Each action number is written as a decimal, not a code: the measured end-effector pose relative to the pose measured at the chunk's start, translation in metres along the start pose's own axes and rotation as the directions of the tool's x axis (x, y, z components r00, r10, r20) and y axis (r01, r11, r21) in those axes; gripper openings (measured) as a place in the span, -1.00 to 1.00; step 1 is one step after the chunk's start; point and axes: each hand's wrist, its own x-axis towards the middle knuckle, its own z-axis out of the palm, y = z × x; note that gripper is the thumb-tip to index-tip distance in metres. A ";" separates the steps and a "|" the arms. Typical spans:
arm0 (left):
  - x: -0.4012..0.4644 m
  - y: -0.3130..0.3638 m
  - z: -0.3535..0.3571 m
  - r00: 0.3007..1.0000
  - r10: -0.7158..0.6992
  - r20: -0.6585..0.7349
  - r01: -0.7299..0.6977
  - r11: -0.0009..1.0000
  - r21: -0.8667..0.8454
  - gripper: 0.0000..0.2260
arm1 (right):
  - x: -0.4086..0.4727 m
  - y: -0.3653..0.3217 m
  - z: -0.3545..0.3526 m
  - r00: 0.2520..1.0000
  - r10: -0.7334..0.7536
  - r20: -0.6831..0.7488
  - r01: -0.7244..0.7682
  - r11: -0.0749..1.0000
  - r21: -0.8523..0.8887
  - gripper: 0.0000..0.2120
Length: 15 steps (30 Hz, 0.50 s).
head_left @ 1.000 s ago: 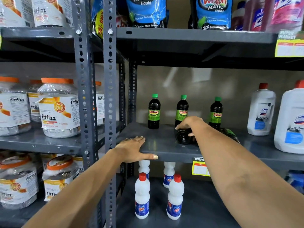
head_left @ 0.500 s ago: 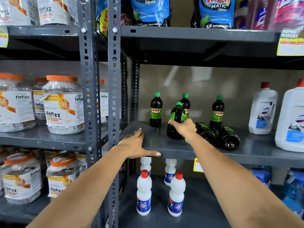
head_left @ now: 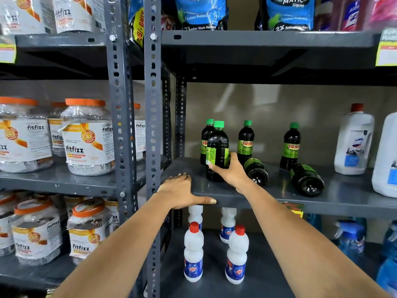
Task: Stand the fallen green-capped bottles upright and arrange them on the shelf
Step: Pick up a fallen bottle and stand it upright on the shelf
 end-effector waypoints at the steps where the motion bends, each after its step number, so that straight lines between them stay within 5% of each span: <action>1: 0.000 0.000 0.000 1.000 0.003 -0.005 -0.003 1.000 -0.003 0.25 | 0.002 0.000 0.000 1.000 0.018 0.019 -0.019 0.999 0.039 -0.46; 4: -0.001 0.000 0.000 1.000 -0.008 -0.001 0.008 1.000 -0.011 0.26 | 0.008 0.002 -0.002 0.996 0.067 0.060 -0.075 0.987 0.139 -0.55; 9: 0.000 0.001 0.000 0.999 -0.036 -0.001 0.036 0.999 -0.007 0.29 | 0.011 0.003 0.001 0.997 0.055 0.053 -0.057 0.998 0.041 -0.31; 12: 0.001 0.000 0.000 1.000 -0.020 -0.003 0.020 1.000 -0.001 0.28 | 0.019 0.002 0.002 0.982 0.116 0.150 -0.129 0.988 0.081 -0.37; 15: 0.002 -0.001 0.001 1.000 -0.007 0.003 0.007 1.000 -0.008 0.27 | 0.019 0.006 0.003 0.990 0.114 0.082 -0.121 0.989 0.086 -0.28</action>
